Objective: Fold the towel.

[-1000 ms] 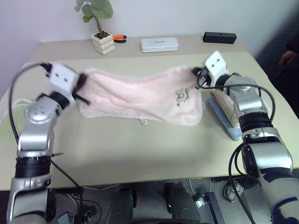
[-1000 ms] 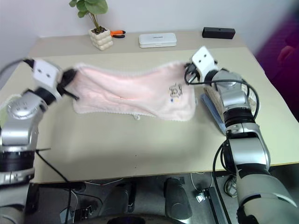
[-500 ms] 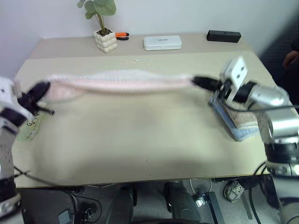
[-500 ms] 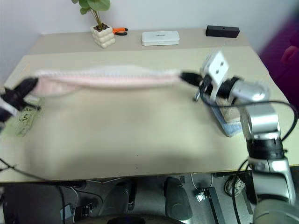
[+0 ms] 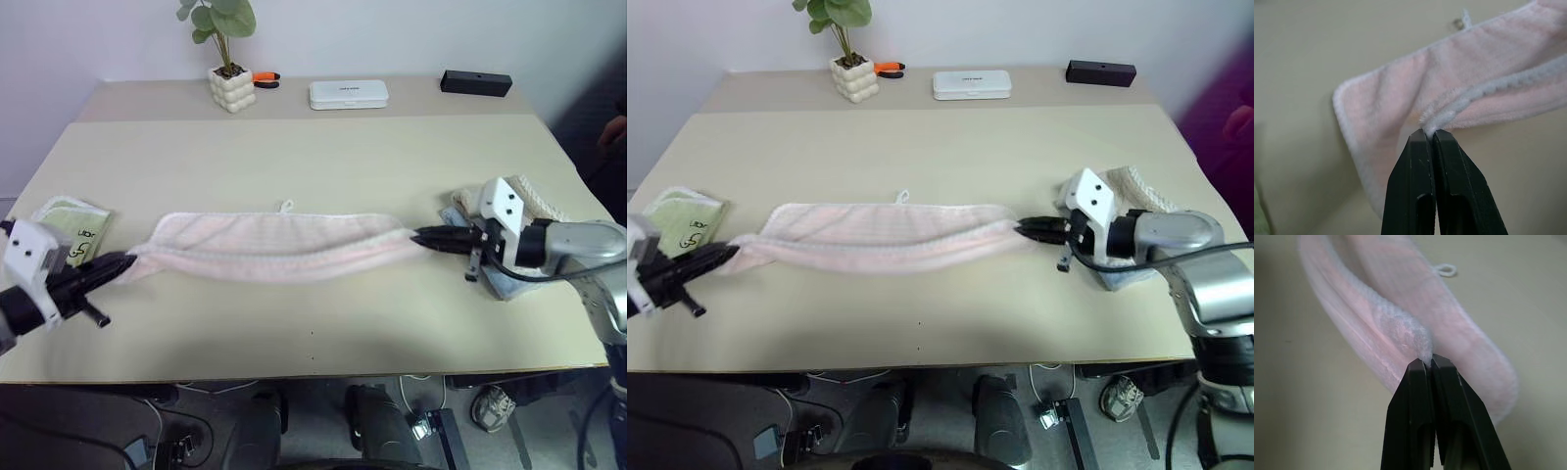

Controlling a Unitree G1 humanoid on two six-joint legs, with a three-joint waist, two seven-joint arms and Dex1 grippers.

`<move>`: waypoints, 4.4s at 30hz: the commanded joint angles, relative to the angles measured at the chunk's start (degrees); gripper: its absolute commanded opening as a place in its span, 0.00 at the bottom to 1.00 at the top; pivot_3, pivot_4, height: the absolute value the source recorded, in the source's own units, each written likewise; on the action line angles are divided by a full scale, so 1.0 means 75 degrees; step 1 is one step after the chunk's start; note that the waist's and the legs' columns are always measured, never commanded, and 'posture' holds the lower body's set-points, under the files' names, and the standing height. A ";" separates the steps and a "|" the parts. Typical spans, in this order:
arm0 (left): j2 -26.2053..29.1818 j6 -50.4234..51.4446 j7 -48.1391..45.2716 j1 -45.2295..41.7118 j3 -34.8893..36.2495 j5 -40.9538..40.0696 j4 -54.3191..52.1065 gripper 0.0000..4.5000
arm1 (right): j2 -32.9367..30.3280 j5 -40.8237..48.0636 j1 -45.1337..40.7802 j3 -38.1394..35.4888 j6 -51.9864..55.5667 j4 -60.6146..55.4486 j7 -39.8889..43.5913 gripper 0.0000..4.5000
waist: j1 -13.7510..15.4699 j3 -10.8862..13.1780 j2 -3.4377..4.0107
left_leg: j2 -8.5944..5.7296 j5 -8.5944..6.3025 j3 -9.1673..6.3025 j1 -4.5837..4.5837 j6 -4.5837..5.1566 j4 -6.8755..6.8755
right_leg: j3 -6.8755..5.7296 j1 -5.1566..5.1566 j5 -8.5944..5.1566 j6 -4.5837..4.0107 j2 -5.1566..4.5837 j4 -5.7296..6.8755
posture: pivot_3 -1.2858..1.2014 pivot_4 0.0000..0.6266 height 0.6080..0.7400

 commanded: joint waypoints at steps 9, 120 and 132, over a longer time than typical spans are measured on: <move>-0.0563 -0.1586 0.0248 -0.2988 -0.2320 0.1642 0.3357 0.00 | 0.1423 -0.1652 -0.1450 0.0778 -0.1703 0.2976 -0.0975 0.01 | -0.0055 0.0000 0.0002 | -0.0003 0.0002 0.0001 -0.0006 -0.0003 -0.0011 | 0.0001 -0.0015 0.0018 0.0026 -0.0001 0.0005 | 0.52 0.24 0.99; -0.2892 -0.0995 0.1253 -0.1174 -0.4376 0.0987 -0.1371 0.52 | 0.2567 0.1336 -0.0824 0.0661 0.2742 -0.1612 -0.4062 0.53 | -0.0040 -0.0015 0.0024 | 0.0016 -0.0009 -0.0017 0.0074 0.0019 -0.0026 | 0.0005 0.0070 -0.0009 -0.0004 0.0030 -0.0013 | 0.52 0.24 0.99; -0.3252 -0.0998 0.1880 -0.0802 -0.4032 0.1005 -0.1431 0.52 | 0.3682 -0.0948 -0.0670 0.2461 0.0619 0.1363 -0.3554 0.01 | -0.0031 -0.0015 0.0025 | 0.0017 -0.0009 -0.0015 0.0074 0.0018 -0.0031 | 0.0006 0.0069 -0.0001 0.0008 0.0030 -0.0014 | 0.52 0.24 0.99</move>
